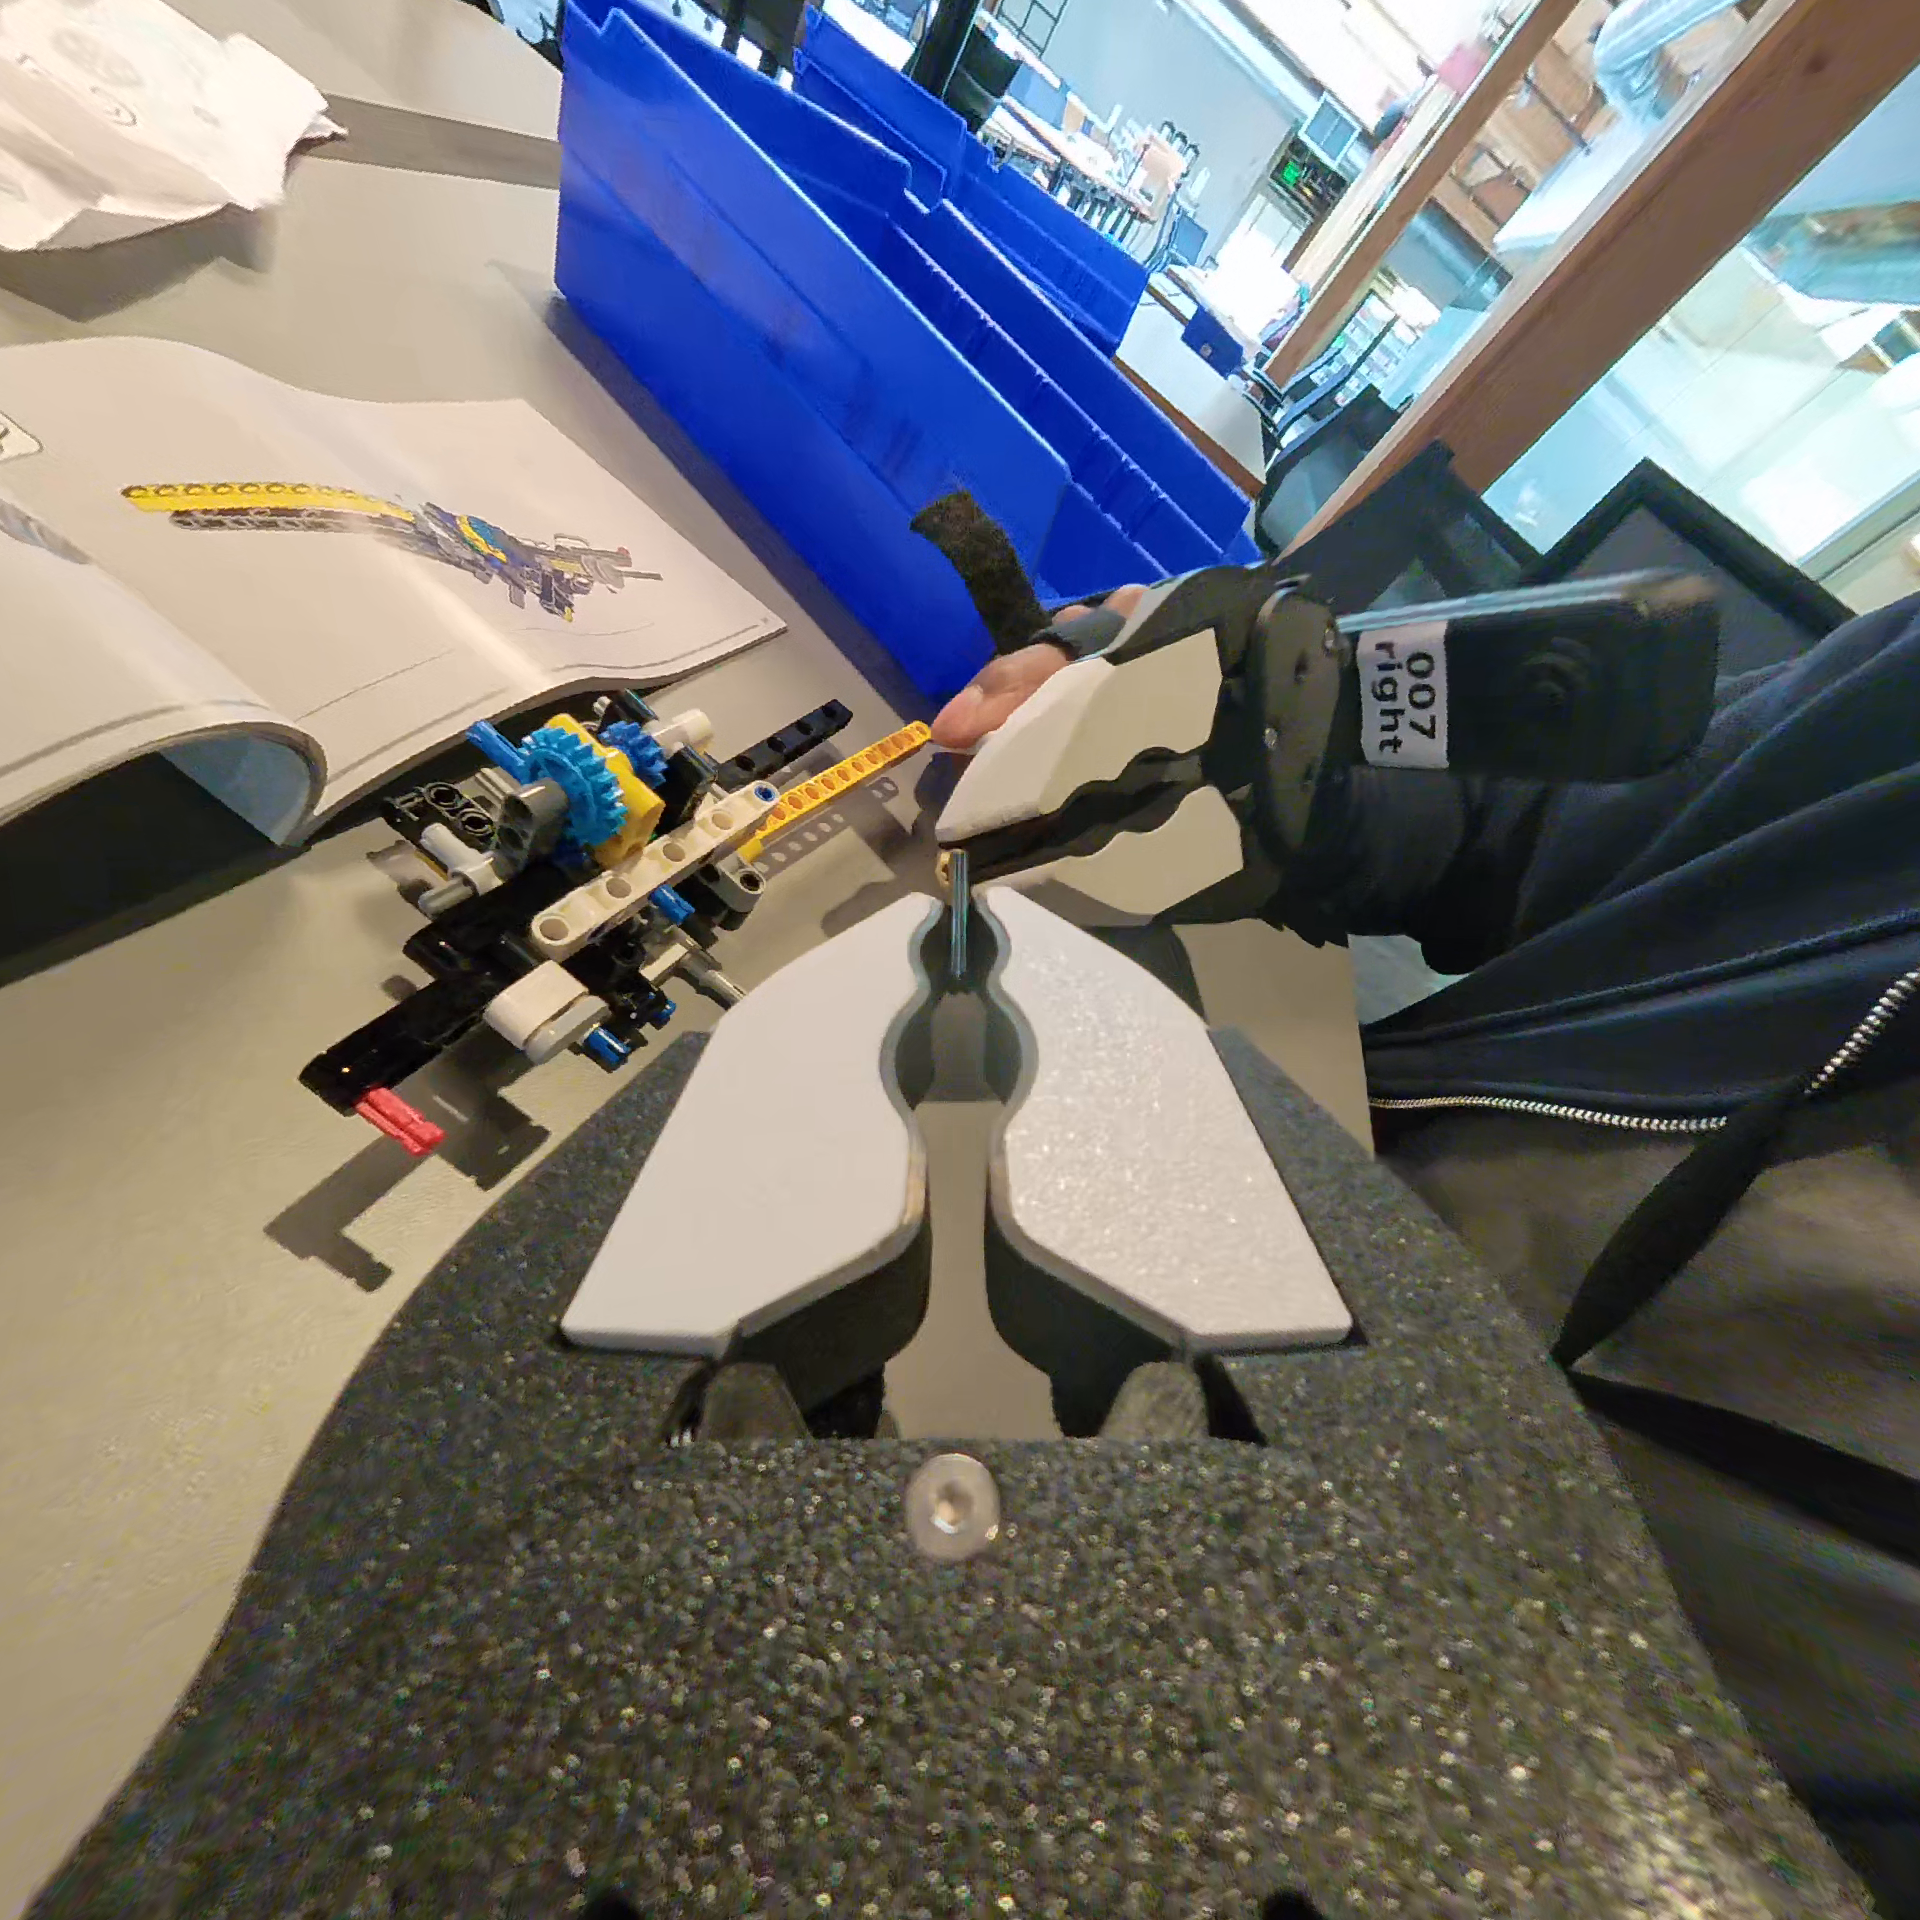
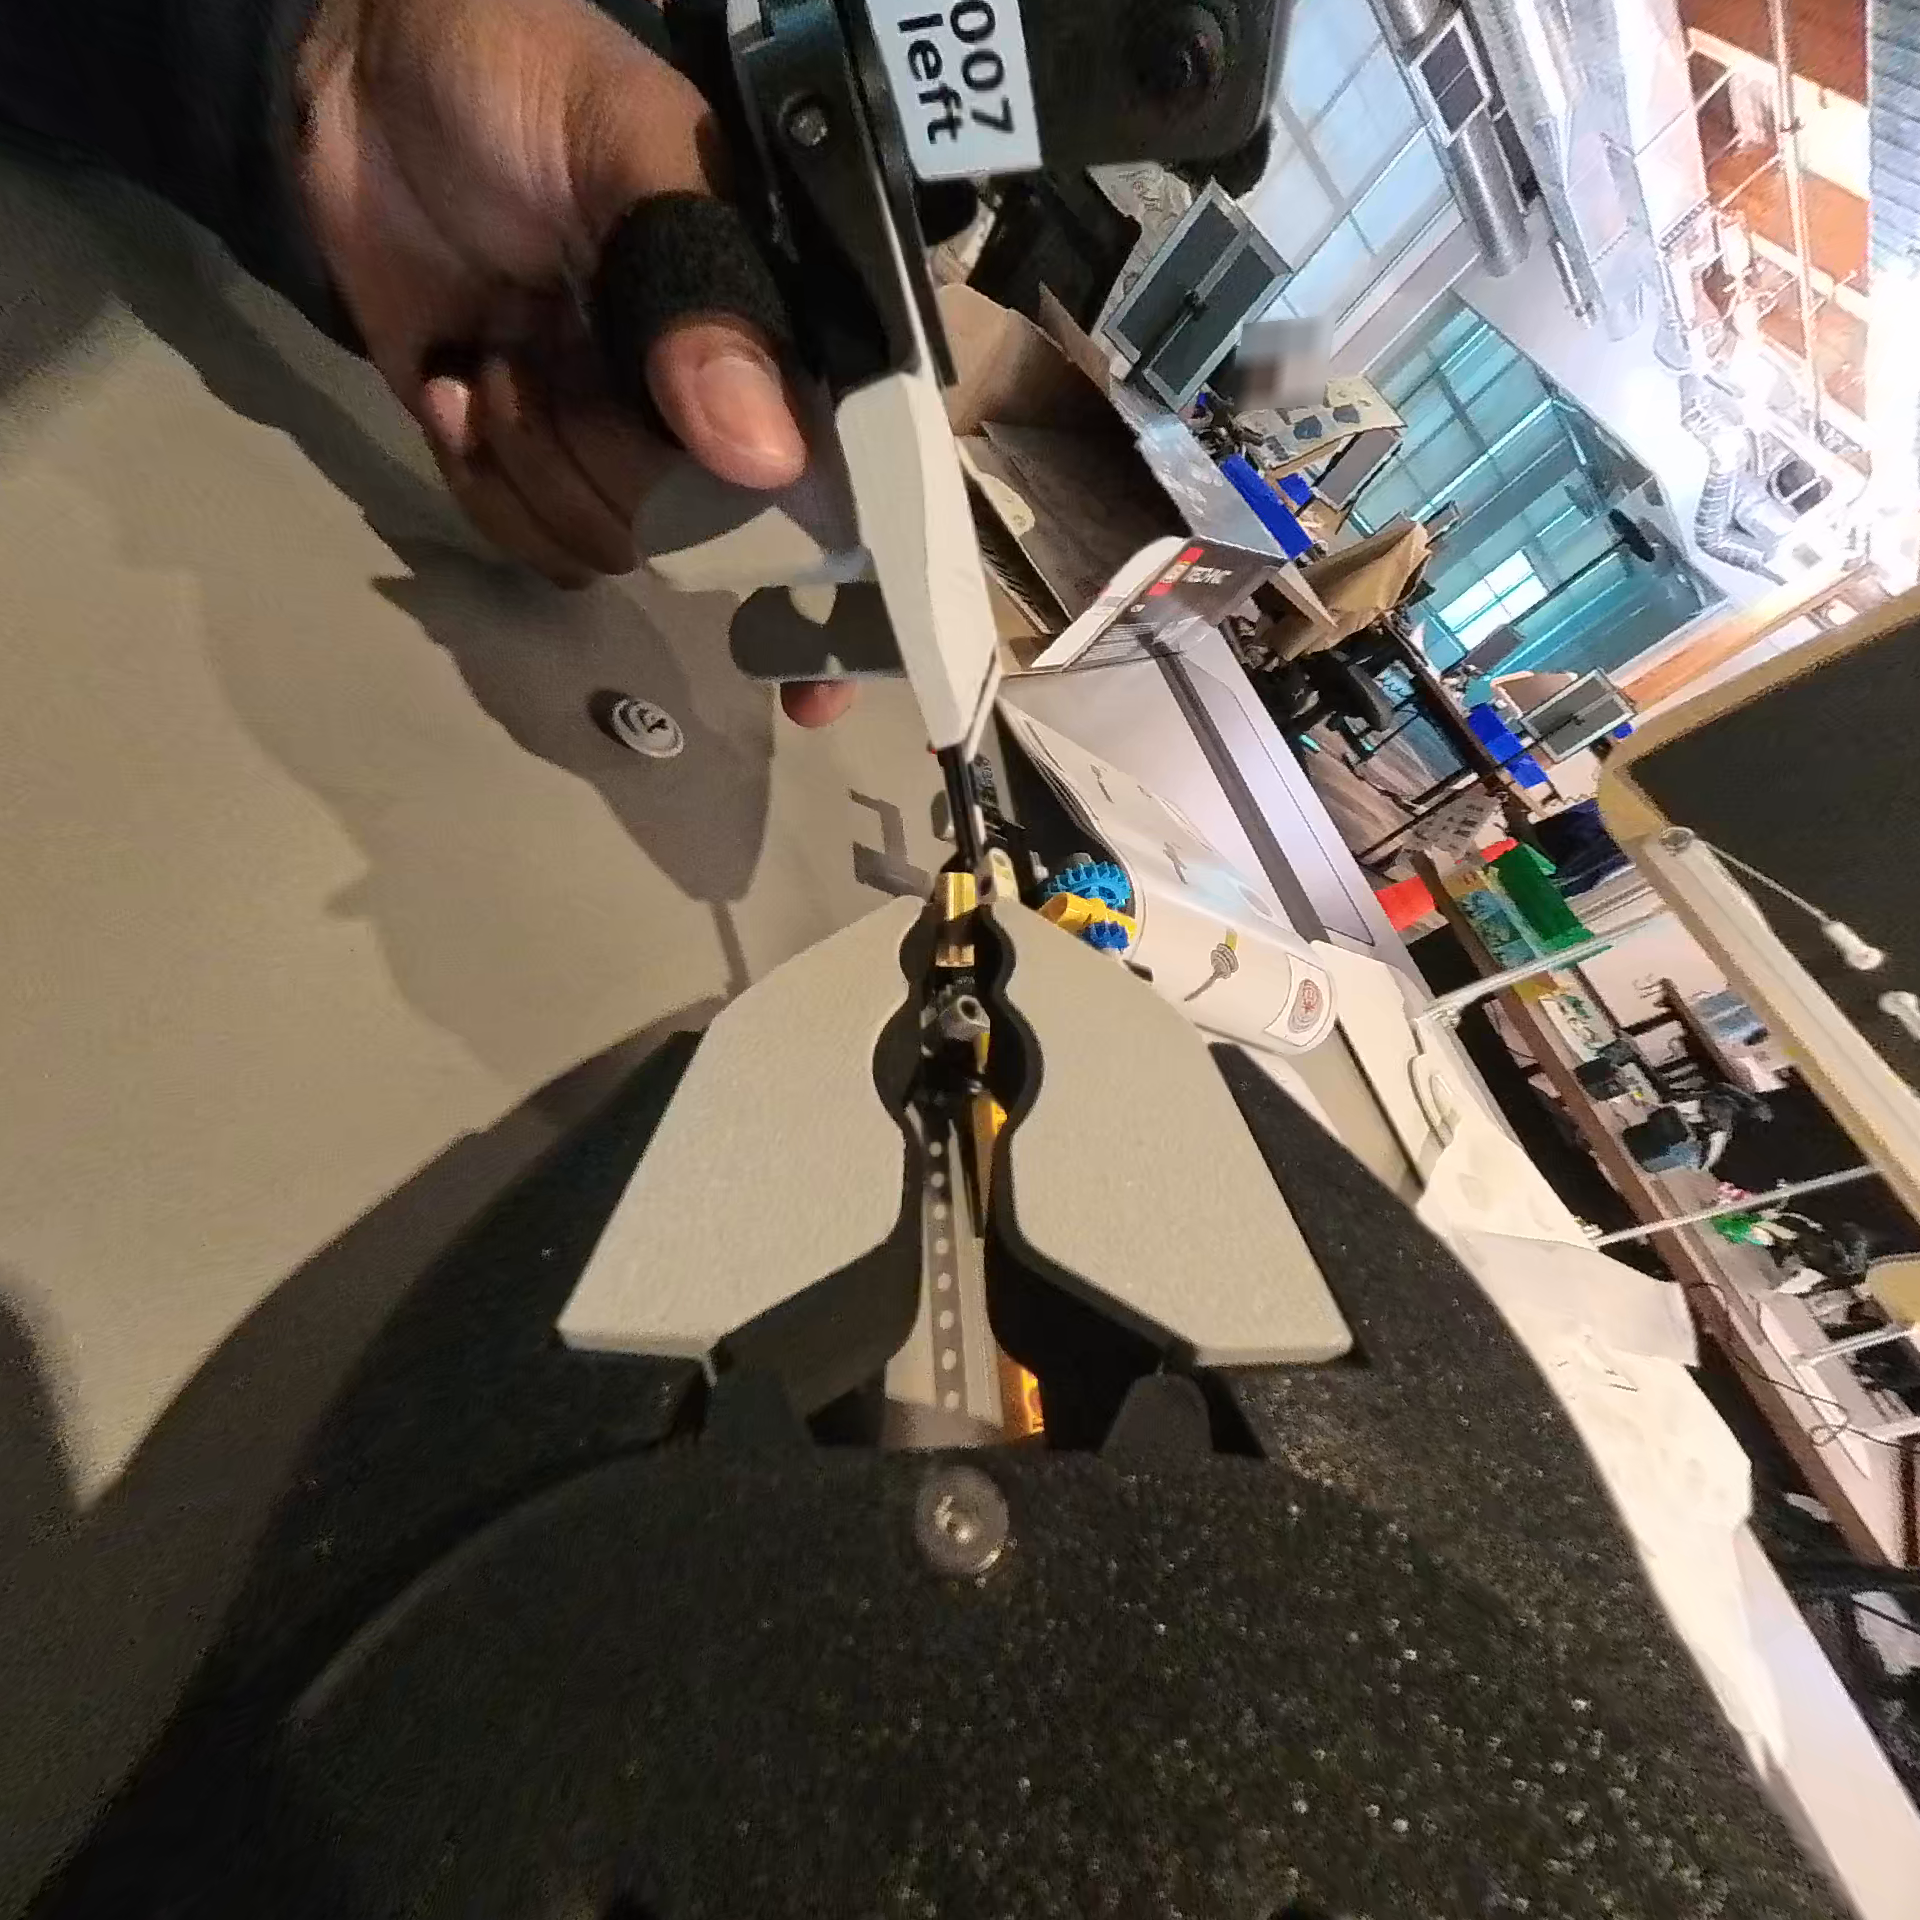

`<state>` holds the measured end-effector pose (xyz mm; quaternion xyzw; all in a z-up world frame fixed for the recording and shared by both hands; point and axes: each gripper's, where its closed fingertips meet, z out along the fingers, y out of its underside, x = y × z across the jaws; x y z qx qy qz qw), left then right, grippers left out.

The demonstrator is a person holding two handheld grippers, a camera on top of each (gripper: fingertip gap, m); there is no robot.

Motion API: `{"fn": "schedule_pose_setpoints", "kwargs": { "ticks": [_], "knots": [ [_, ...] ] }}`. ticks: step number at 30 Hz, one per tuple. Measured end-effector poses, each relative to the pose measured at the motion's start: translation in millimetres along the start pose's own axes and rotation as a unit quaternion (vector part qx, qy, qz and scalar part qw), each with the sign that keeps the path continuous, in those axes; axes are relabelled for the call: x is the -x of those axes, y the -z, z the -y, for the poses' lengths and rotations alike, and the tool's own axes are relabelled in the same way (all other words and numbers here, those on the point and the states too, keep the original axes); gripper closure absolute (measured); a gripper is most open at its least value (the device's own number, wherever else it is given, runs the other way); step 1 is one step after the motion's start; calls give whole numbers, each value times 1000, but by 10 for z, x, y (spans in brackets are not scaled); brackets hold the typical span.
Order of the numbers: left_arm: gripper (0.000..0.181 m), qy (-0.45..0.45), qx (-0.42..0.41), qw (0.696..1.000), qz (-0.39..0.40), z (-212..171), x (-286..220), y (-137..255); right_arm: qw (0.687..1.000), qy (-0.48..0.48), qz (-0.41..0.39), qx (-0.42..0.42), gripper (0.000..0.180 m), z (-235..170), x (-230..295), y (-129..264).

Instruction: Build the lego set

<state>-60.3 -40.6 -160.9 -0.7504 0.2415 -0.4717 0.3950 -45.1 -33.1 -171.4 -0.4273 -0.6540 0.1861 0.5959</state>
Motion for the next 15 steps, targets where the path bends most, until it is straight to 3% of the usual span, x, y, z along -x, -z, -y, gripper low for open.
{"fn": "schedule_pose_setpoints", "kwargs": {
  "ticks": [15],
  "knots": [
    [177, -85, 47, 995, 16, -109, -9, -10, 998, -37, 53, -4, 173, -15, 103, 13]
  ]
}}
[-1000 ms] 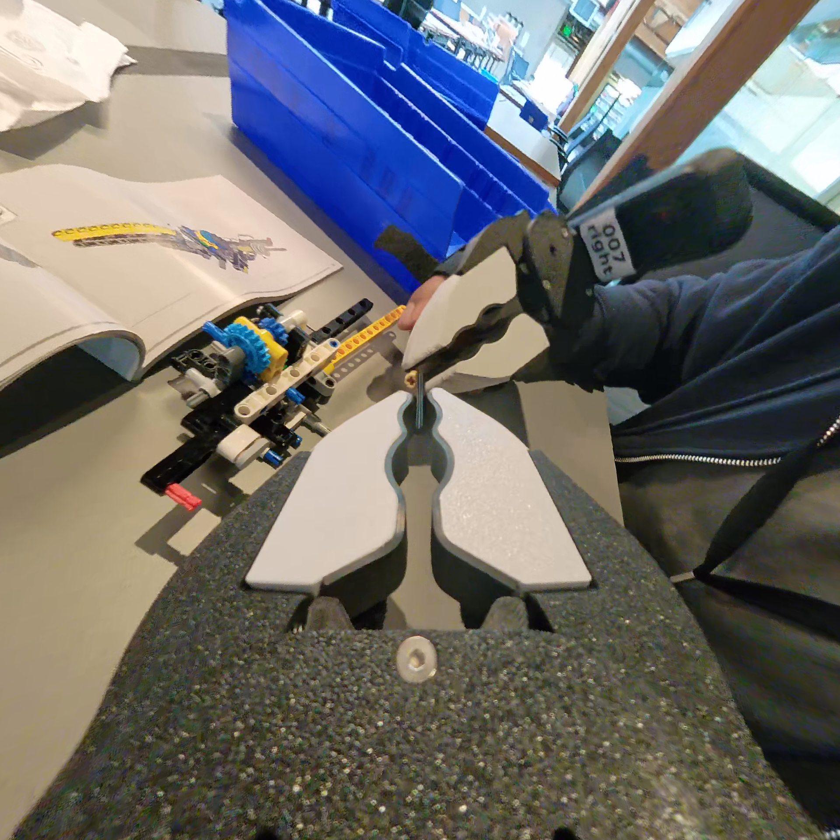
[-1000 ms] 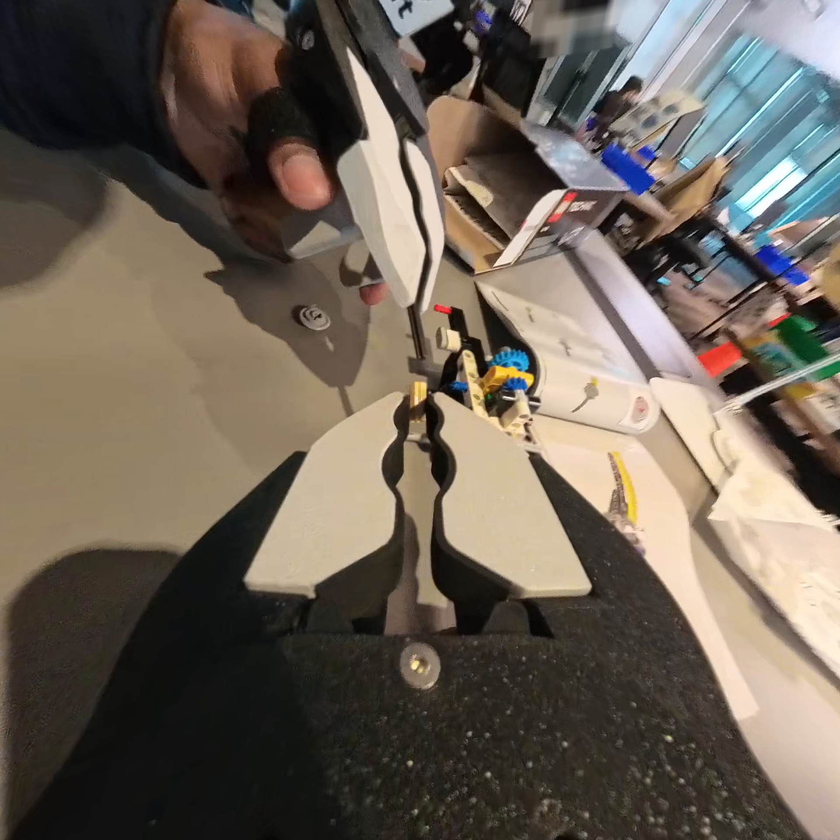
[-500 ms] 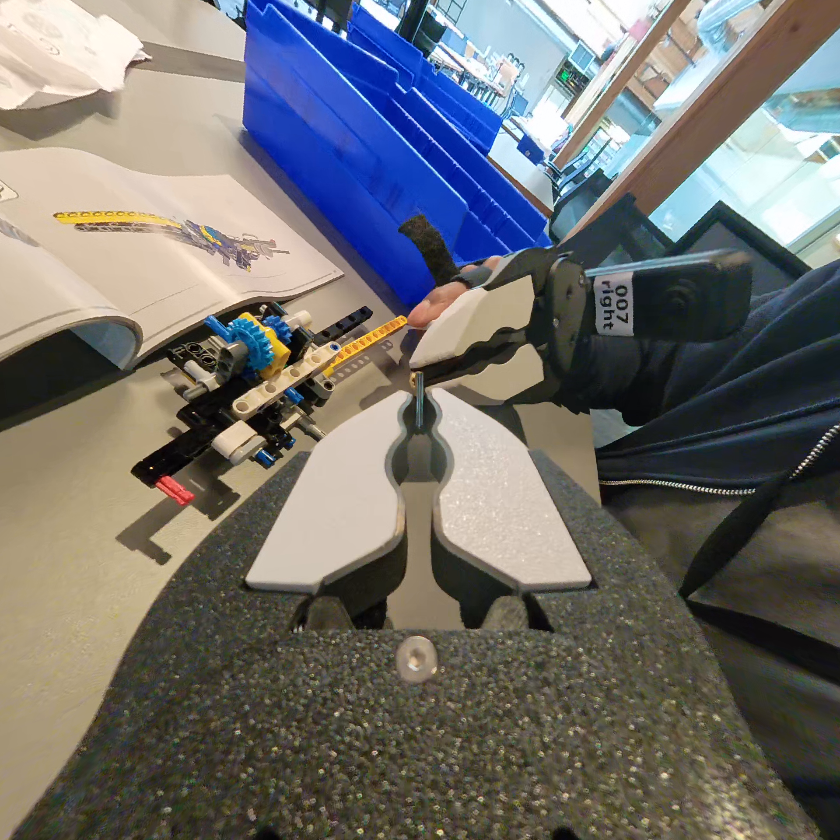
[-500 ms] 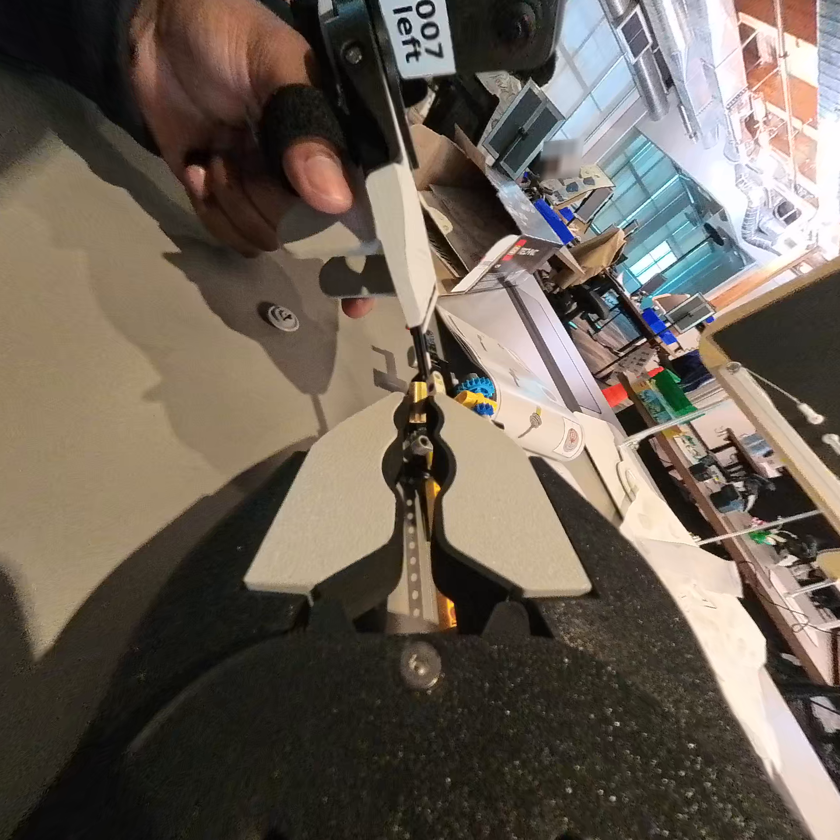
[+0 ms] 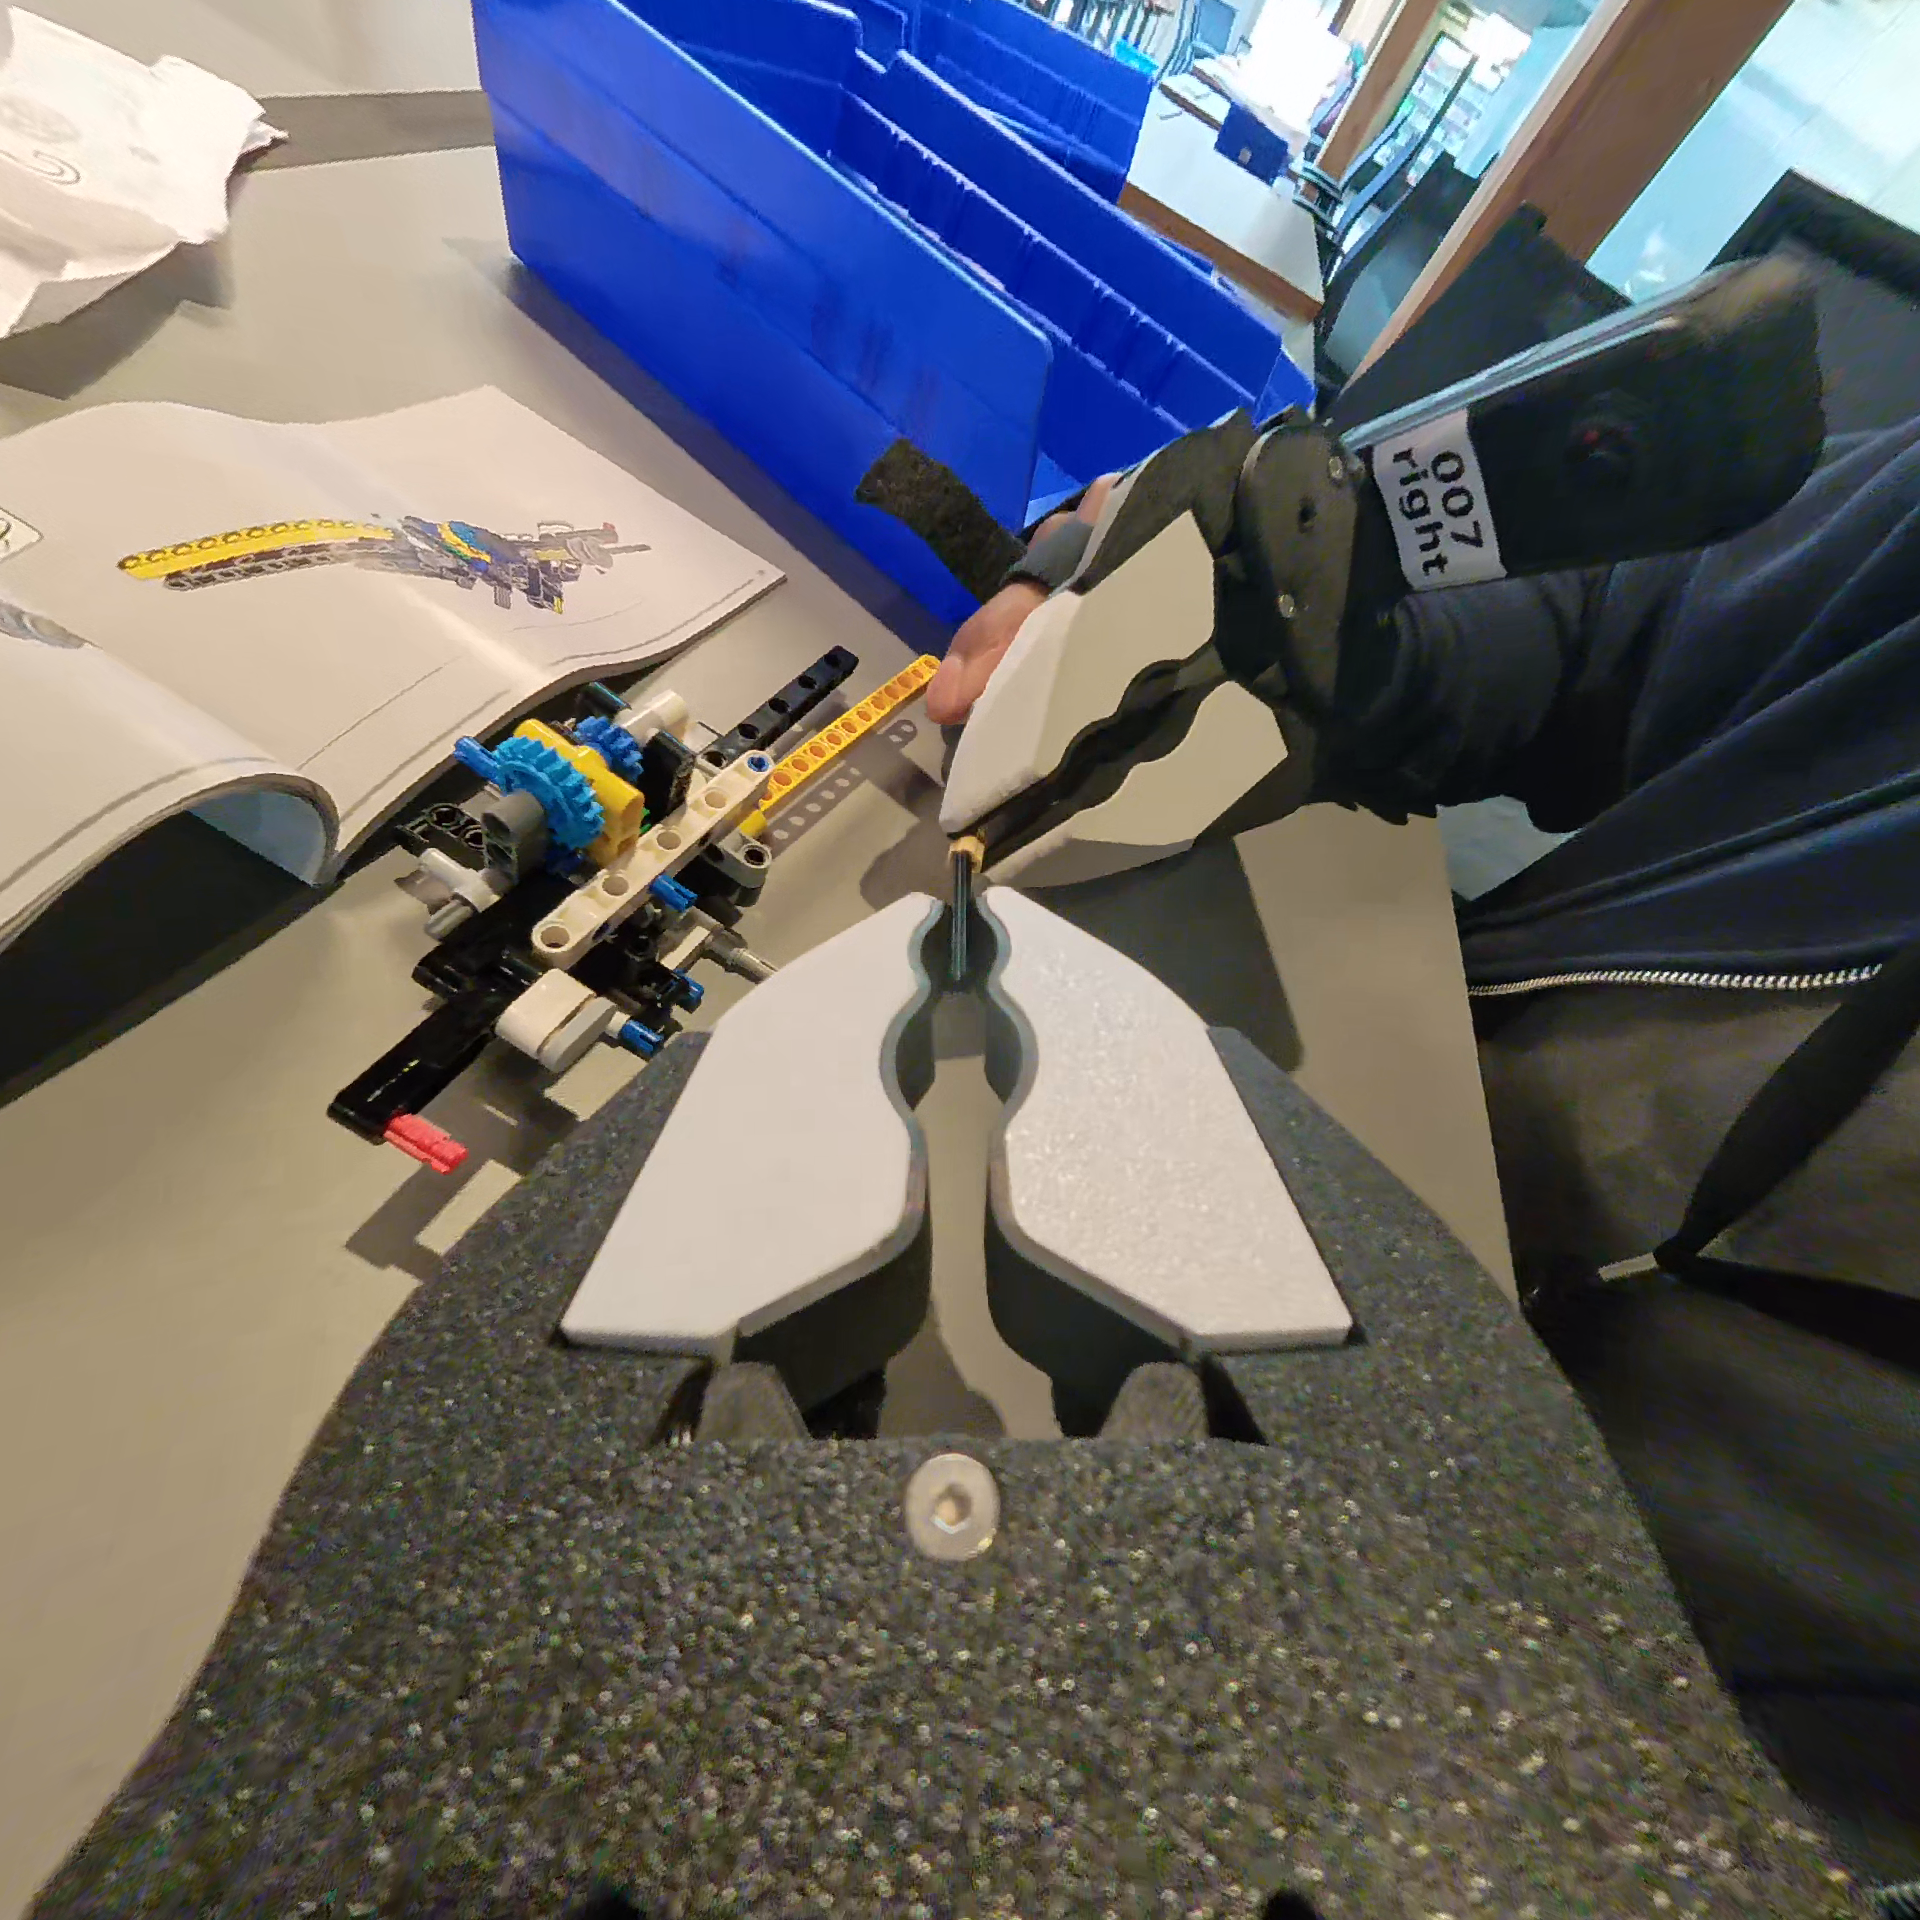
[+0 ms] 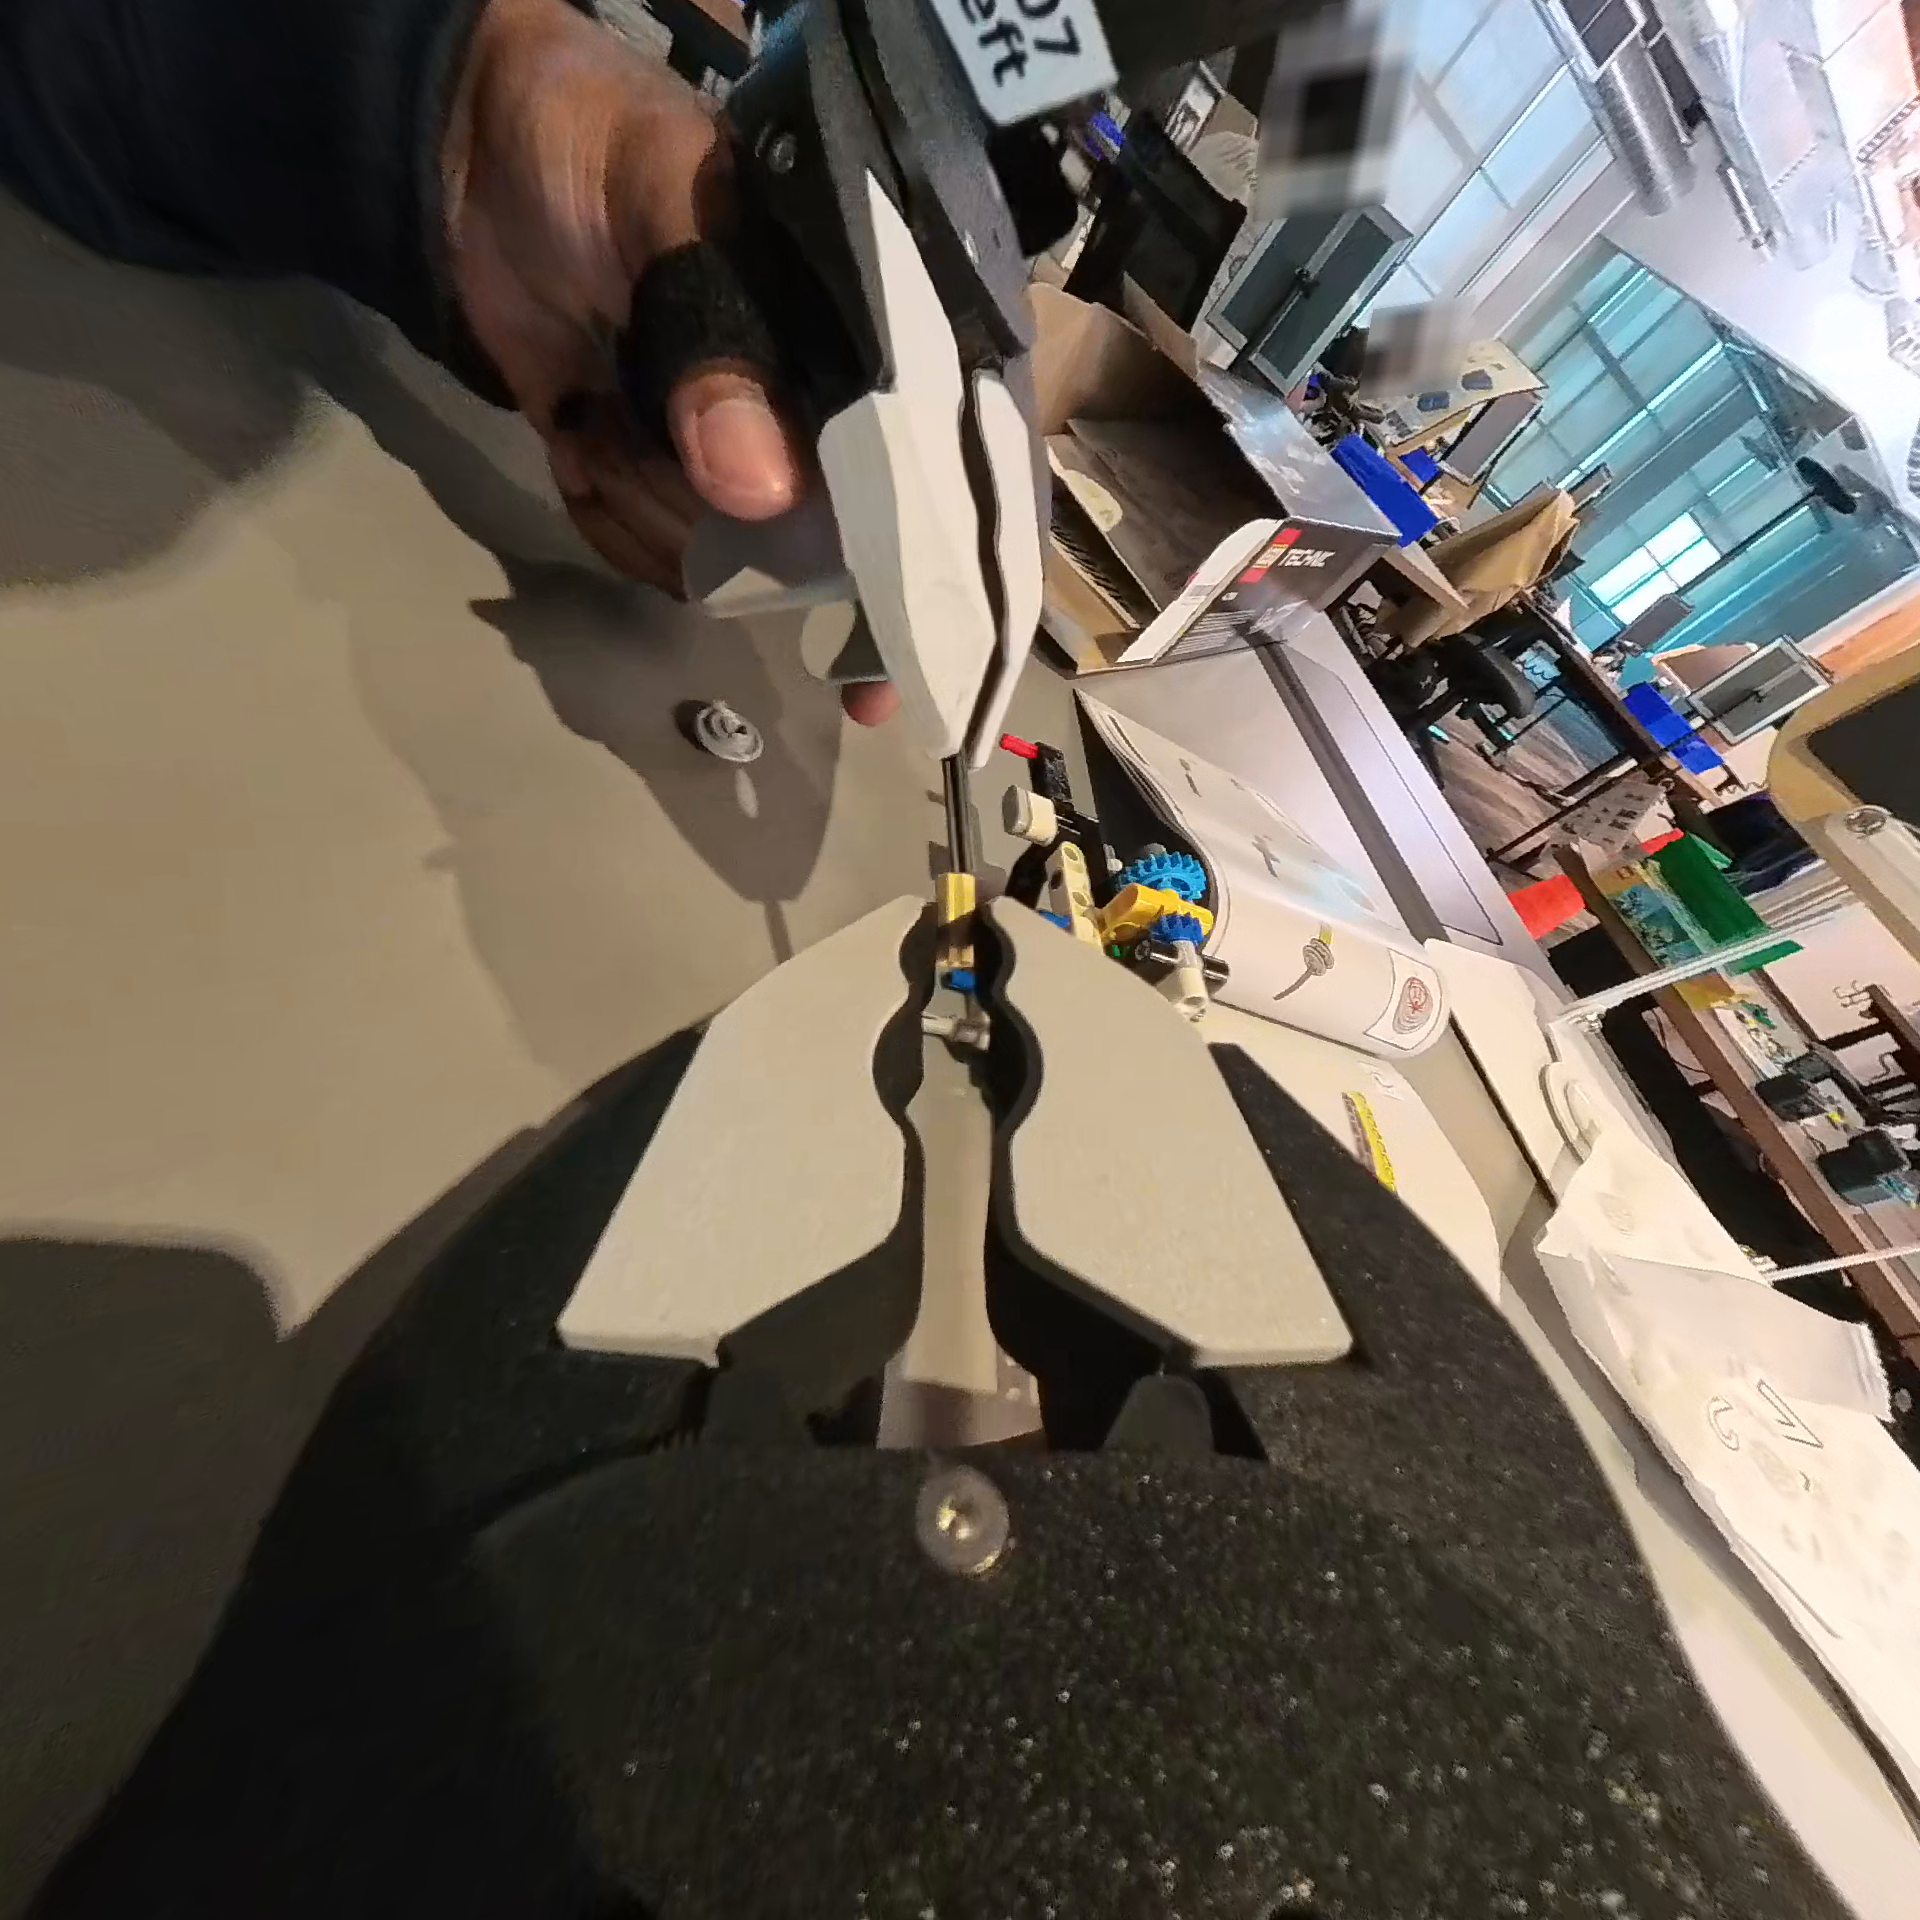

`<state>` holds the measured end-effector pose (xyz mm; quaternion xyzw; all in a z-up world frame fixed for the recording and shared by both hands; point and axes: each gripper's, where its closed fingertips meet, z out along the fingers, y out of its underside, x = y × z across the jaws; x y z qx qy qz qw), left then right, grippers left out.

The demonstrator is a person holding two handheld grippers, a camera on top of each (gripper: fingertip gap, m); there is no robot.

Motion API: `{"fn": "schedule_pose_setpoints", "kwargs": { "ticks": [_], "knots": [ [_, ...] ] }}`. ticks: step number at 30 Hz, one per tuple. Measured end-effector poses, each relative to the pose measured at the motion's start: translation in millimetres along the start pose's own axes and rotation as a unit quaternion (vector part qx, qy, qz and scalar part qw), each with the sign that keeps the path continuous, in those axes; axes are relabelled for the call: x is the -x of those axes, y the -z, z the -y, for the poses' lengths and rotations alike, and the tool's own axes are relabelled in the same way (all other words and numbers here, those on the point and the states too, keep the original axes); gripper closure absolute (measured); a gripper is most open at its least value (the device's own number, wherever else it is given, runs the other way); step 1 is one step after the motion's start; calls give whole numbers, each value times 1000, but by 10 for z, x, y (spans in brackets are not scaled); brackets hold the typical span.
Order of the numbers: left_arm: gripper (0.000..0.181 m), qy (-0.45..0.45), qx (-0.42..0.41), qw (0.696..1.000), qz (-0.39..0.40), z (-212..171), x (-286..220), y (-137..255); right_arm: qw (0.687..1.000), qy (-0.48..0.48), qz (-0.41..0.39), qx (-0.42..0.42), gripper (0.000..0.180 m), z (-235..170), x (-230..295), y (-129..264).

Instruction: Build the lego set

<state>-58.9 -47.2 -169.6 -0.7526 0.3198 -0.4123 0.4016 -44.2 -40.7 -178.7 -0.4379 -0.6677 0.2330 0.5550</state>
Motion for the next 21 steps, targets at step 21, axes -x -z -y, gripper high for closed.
{"fn": "schedule_pose_setpoints", "kwargs": {
  "ticks": [21],
  "knots": [
    [177, 87, 6, 996, -21, -47, 31, -9, 995, 93, -35, 29, 174, -22, 17, -21]
  ]
}}
